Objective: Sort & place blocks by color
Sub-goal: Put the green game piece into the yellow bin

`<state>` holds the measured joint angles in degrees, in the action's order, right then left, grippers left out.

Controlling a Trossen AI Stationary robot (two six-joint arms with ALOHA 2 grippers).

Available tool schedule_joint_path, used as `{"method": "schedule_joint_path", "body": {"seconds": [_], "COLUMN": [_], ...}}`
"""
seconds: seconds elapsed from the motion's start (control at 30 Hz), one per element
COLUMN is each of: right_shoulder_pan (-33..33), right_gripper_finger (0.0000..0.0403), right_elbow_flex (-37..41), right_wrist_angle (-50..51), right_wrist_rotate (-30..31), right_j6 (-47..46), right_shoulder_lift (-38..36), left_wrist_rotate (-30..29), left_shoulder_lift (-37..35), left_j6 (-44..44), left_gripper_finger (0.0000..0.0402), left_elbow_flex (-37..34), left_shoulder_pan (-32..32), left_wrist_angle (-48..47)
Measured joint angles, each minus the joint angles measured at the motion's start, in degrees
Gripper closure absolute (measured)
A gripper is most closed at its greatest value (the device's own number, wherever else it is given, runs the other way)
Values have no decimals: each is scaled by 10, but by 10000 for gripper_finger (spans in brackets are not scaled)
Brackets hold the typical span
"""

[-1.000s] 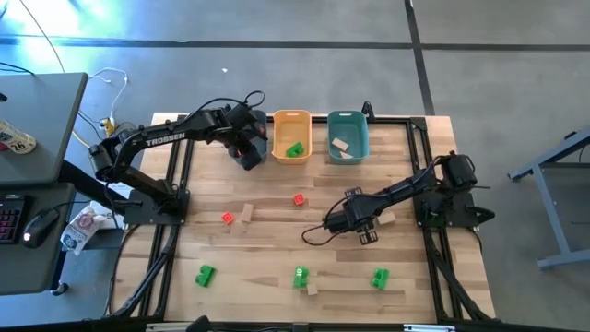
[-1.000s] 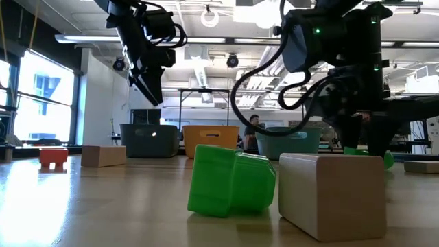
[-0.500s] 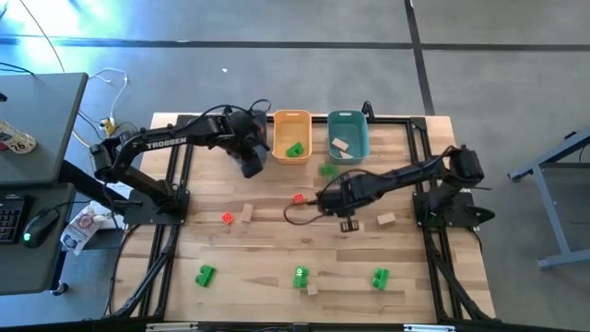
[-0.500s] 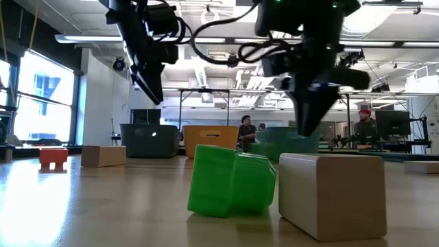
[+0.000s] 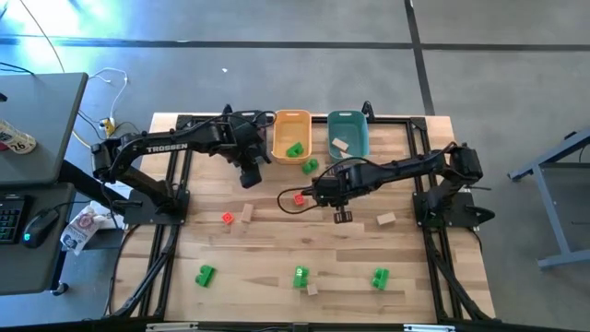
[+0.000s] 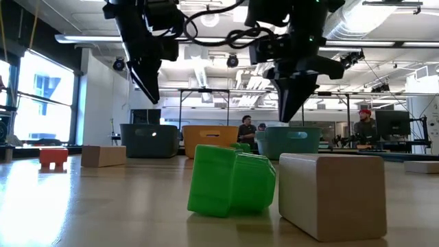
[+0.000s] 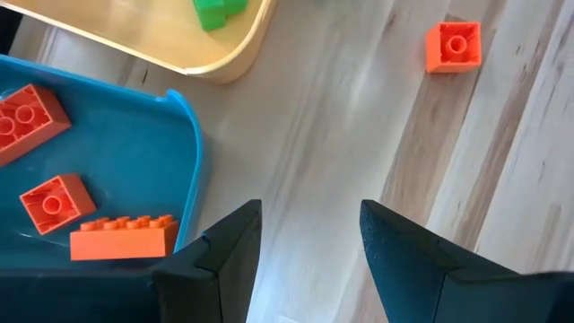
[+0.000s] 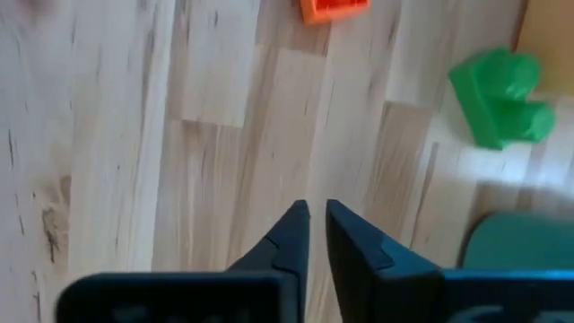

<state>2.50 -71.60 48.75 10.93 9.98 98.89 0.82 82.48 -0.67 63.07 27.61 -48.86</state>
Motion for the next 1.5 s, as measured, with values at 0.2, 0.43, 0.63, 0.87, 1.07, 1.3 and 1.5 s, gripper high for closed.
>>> {"method": "schedule_joint_path", "body": {"seconds": [0.2, 0.43, 0.63, 0.87, 1.07, 1.3, 1.5], "right_shoulder_pan": [-12, -39, -69, -100, -124, -147, -157], "right_gripper_finger": [294, 213, 183, 181, 181, 181, 181], "right_elbow_flex": [3, 12, 12, 13, 13, 13, 13], "right_wrist_angle": [-67, -143, -201, -238, -263, -287, -300], "right_wrist_rotate": [5, 6, 6, 9, -7, 4, 4], "right_j6": [36, 82, 118, 146, 156, 160, 160], "right_shoulder_lift": [0, 3, 29, 54, 81, 115, 121], "left_wrist_rotate": [0, 0, 0, 0, 0, 0, 0], "left_shoulder_lift": [0, 0, 0, 0, 0, 0, 0], "left_j6": [4, 5, 5, 5, 5, 7, 7], "left_gripper_finger": [227, 227, 227, 227, 227, 227, 227], "left_elbow_flex": [0, 0, 0, 0, 0, 0, 0], "left_shoulder_pan": [0, 0, 0, 0, 0, 0, 0], "left_wrist_angle": [0, 0, -3, -7, -7, -9, -9]}}
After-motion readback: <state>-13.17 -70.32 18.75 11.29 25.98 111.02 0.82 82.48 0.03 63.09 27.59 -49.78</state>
